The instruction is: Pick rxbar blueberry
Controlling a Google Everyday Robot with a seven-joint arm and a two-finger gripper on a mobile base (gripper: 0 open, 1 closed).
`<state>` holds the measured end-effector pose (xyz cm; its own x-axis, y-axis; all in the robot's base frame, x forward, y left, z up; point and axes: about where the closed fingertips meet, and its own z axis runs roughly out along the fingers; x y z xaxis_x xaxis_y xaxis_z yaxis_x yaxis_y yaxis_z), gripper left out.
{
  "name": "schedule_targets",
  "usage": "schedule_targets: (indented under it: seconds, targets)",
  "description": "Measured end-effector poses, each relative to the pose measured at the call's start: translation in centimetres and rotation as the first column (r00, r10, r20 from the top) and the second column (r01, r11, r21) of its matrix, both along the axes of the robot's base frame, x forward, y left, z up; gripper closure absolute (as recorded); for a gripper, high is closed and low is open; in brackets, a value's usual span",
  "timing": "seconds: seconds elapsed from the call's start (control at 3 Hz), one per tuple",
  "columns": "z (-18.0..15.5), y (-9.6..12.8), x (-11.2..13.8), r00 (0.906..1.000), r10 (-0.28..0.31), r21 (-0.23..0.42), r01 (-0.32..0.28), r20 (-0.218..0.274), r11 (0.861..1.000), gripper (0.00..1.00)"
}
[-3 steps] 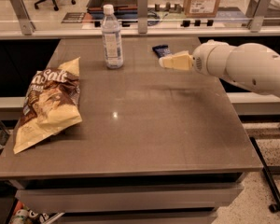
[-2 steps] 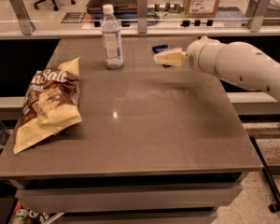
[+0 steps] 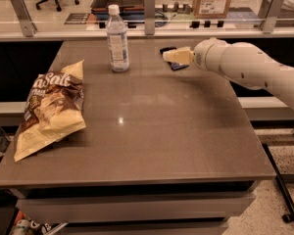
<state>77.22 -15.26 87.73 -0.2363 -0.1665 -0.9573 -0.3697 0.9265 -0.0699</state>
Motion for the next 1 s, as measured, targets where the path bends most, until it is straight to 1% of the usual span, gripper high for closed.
schedule_targets:
  seconds: [0.33,0.67,1.0]
  targets:
    - [-1.1,-0.9,1.7,0.9995,-0.016,0.019,0.017,-0.028,1.0,0.0]
    - [-1.9,-0.8,2.6,0.9988,-0.014,0.028,0.015,-0.046,0.999,0.0]
    - [-2.8,0.6,2.5,0.9982,0.016,0.027,-0.015,-0.057,1.0,0.0]
